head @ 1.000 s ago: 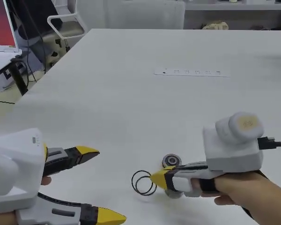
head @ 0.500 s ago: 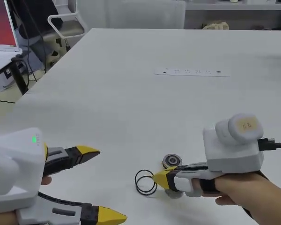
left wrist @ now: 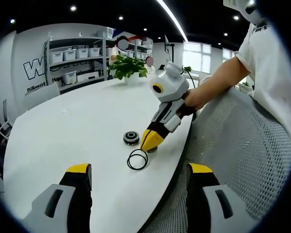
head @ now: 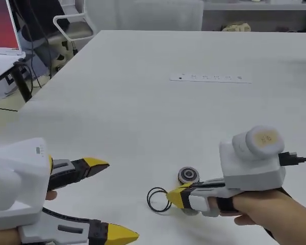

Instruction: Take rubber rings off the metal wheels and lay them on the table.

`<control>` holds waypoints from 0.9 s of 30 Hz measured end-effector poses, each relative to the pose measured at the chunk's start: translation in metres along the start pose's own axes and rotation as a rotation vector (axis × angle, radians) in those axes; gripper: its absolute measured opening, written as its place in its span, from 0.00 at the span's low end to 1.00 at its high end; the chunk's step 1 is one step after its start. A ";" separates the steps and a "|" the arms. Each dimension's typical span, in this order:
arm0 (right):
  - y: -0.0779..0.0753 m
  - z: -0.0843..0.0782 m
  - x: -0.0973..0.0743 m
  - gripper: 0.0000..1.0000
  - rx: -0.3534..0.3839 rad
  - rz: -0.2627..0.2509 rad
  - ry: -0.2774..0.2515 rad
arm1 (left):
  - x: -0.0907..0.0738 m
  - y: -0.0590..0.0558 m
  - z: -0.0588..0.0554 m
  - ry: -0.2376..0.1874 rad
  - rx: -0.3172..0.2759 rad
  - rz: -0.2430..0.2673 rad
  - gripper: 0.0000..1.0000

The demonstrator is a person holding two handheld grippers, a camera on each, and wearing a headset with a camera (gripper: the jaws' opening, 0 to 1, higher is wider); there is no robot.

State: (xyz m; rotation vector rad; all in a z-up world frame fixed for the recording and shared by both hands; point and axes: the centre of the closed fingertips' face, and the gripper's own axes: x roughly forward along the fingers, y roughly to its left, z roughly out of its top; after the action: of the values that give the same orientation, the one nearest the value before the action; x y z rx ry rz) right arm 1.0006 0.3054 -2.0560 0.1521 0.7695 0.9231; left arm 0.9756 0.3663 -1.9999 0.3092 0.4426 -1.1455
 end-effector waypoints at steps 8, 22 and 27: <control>-0.007 0.000 0.000 0.03 -0.045 -0.036 0.007 | 0.000 0.000 0.000 0.001 -0.001 0.000 0.78; -0.014 0.007 -0.005 0.04 -0.105 -0.069 0.006 | 0.000 0.001 -0.001 0.003 -0.003 0.004 0.78; -0.017 0.021 -0.011 0.04 -0.100 -0.080 -0.036 | 0.000 0.002 -0.001 0.001 -0.004 0.004 0.78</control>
State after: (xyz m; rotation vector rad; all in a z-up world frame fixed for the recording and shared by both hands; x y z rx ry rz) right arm 1.0216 0.2906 -2.0417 0.0493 0.6900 0.8788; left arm 0.9769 0.3674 -2.0004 0.3071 0.4451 -1.1402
